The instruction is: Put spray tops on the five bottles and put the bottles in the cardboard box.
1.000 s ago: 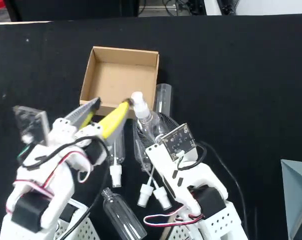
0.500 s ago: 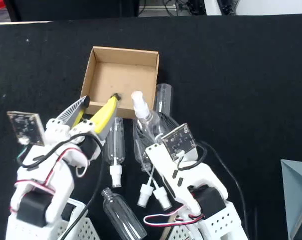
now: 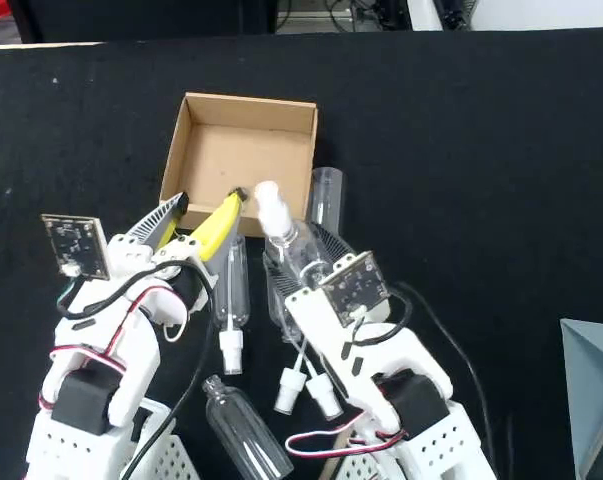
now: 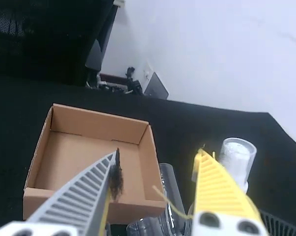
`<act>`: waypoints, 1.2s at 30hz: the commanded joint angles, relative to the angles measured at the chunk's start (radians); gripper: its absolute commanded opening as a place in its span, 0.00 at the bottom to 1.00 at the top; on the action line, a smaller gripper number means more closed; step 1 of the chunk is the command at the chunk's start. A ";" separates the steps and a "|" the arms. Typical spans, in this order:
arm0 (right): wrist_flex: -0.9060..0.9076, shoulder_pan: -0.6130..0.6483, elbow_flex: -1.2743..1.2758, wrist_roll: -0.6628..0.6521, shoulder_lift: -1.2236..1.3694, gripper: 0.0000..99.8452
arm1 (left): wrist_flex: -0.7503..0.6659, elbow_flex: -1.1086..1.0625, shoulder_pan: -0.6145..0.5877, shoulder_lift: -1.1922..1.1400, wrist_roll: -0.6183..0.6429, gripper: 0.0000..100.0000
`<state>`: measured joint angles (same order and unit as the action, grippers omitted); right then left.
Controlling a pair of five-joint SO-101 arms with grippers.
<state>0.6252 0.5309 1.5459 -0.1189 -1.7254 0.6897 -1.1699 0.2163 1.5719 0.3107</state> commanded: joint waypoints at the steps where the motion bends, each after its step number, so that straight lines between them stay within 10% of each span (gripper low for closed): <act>1: -0.028 0.037 -0.016 0.011 -0.021 0.07 | -0.026 0.012 -0.008 0.008 0.005 0.23; 36: -0.018 0.037 -0.001 0.011 -0.021 0.07 | -0.066 -0.099 0.214 0.015 -0.149 0.23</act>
<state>0.6268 0.5508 1.5474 -0.1158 -1.7254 0.6191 -1.2988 0.4005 1.5750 0.1741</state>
